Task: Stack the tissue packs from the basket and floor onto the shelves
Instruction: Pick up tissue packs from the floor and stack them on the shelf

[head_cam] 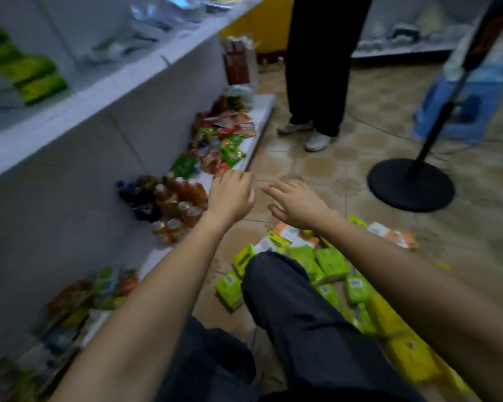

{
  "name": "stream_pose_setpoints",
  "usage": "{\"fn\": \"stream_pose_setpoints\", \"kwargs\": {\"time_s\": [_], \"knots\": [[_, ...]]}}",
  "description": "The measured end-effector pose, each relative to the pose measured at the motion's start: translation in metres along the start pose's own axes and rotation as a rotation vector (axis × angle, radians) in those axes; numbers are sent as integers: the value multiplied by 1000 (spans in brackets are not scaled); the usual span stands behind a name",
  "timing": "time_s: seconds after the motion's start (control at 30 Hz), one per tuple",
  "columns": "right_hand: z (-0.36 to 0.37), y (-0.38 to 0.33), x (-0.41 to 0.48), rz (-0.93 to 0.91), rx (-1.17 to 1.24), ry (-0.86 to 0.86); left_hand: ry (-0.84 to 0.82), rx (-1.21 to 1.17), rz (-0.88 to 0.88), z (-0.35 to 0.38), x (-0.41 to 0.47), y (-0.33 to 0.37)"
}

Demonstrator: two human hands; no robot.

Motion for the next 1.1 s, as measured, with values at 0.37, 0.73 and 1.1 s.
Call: {"fn": "stream_pose_setpoints", "kwargs": {"time_s": [0.37, 0.73, 1.1], "knots": [[87, 188, -202, 886, 232, -134, -406, -337, 160, 186, 43, 200], [224, 247, -325, 1387, 520, -365, -1060, -541, 125, 388, -18, 317], [292, 240, -350, 2241, 1099, -15, -1334, -723, -166, 436, -30, 338]]}}
Point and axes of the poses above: each hand's wrist, its own x-axis towards the middle knuckle, its own z-axis out of the palm, y = z × x, the point moved 2 cm from there along x, towards the middle knuckle, and after that the axes turned 4 degrees about y, right-handed, at the moved point
